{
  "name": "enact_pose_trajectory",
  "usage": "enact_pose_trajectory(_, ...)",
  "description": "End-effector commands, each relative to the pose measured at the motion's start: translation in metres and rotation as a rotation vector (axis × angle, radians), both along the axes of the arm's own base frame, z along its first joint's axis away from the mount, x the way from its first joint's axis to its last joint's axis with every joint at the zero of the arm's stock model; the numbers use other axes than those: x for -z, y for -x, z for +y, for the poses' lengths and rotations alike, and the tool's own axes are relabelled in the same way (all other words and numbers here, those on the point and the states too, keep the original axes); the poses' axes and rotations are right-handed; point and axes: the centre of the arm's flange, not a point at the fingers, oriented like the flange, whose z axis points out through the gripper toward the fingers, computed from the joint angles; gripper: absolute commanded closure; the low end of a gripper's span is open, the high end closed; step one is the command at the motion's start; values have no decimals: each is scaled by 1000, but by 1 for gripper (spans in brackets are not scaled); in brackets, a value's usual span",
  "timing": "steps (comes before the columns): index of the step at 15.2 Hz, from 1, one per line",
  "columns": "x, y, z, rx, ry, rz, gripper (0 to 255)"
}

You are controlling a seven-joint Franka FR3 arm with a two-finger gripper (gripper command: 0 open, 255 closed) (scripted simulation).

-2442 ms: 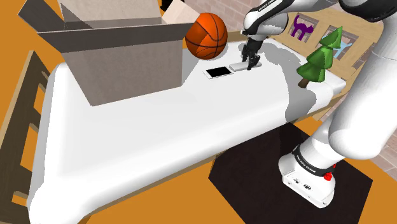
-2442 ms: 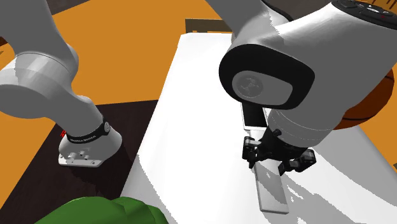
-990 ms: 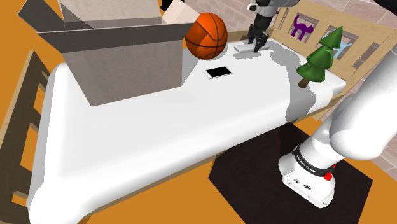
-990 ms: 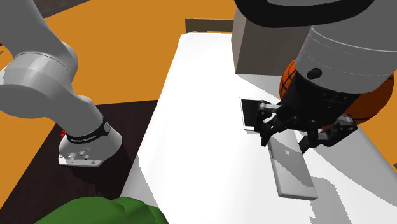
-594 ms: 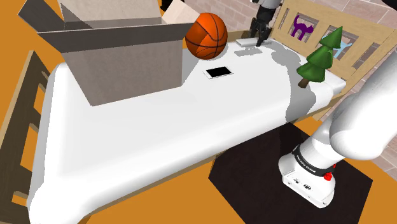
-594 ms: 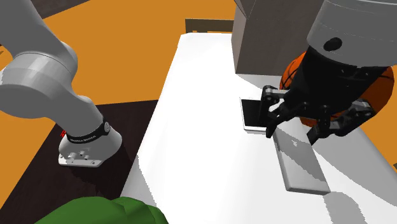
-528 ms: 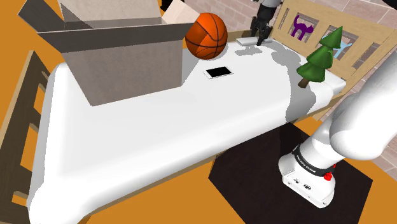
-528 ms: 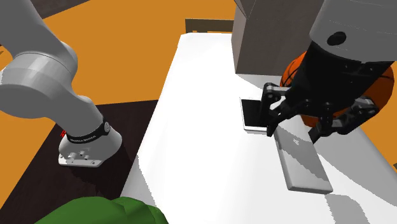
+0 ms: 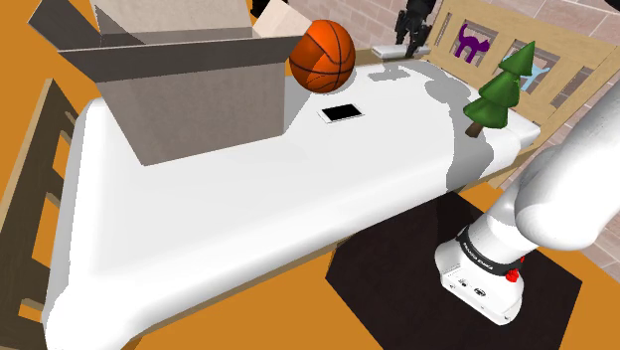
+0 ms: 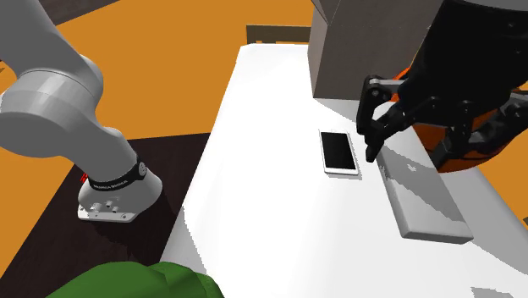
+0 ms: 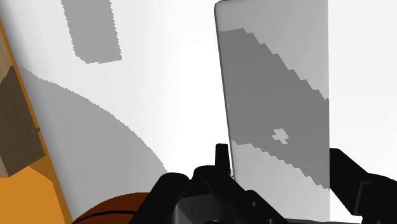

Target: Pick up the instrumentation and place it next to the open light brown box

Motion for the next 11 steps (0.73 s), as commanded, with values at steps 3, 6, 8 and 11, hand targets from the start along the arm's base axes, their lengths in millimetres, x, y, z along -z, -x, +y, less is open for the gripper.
enact_pose_trajectory(3, -21, 1, 0, 0, 0, 0, 255)
enact_pose_trajectory(6, -37, 1, 0, 0, 0, 0, 255)
enact_pose_trajectory(8, -48, 1, 0, 0, 0, 0, 255)
enact_pose_trajectory(11, -64, 1, 0, 0, 0, 0, 255)
